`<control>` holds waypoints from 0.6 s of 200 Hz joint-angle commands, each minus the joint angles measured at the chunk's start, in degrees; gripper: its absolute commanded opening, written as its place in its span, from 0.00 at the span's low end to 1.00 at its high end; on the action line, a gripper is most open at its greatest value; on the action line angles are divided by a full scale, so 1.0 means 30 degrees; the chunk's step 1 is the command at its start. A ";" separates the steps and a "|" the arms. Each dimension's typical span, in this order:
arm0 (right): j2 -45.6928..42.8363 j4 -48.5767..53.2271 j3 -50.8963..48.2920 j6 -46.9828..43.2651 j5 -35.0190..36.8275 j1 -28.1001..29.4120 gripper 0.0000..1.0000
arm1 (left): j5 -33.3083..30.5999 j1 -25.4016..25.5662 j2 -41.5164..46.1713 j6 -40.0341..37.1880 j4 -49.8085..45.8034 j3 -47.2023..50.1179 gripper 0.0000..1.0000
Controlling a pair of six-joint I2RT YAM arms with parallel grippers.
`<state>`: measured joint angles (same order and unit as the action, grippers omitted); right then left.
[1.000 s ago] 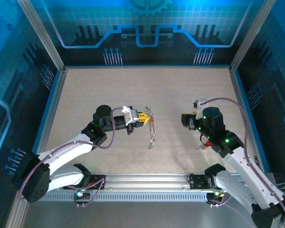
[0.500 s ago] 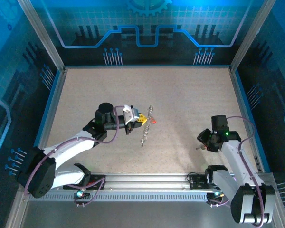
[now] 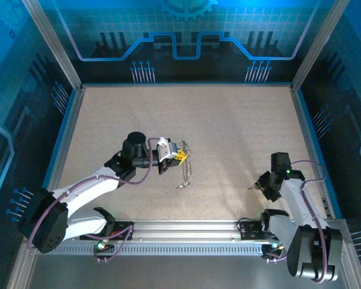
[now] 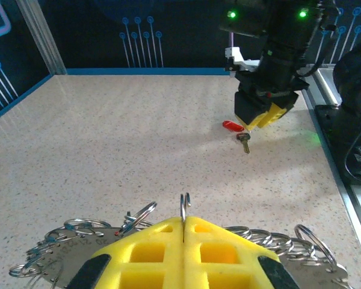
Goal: Put the keys on the keyring
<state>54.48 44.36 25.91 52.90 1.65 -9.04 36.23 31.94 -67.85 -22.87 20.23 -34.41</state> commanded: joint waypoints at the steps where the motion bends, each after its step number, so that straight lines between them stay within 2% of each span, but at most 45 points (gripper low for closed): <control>1: 0.0973 -0.0869 0.0027 -0.0923 -0.0432 -0.1123 0.38 | 0.0082 0.0328 0.0411 -0.0848 -0.0372 -0.0800 0.00; 22: 0.1390 -0.1597 -0.0013 -0.1336 -0.0490 -0.1235 0.40 | -0.0002 0.0407 0.0407 -0.1069 -0.0610 -0.0804 0.00; 42: 0.2012 -0.3239 -0.0417 -0.1916 -0.1924 -0.1323 0.41 | -0.0092 0.0419 0.0415 -0.1170 -0.0681 -0.0804 0.00; 57: 0.2313 -0.4490 -0.0636 -0.2454 -0.3434 -0.1323 0.32 | -0.0168 0.0396 0.0389 -0.1187 -0.0744 -0.0804 0.00; 72: 0.2213 -0.4766 -0.0582 -0.2746 -0.3787 -0.1108 0.26 | -0.0207 0.0417 0.0433 -0.1295 -0.0897 -0.0804 0.00; 120: 0.1036 -0.3952 -0.0347 -0.3330 -0.3786 -0.0887 0.25 | -0.0244 0.0424 0.0439 -0.1403 -0.1037 -0.0804 0.00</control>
<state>59.53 34.11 25.21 44.88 -6.15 -12.21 35.35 32.86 -67.85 -25.67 16.69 -34.72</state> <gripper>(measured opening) 0.251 0.055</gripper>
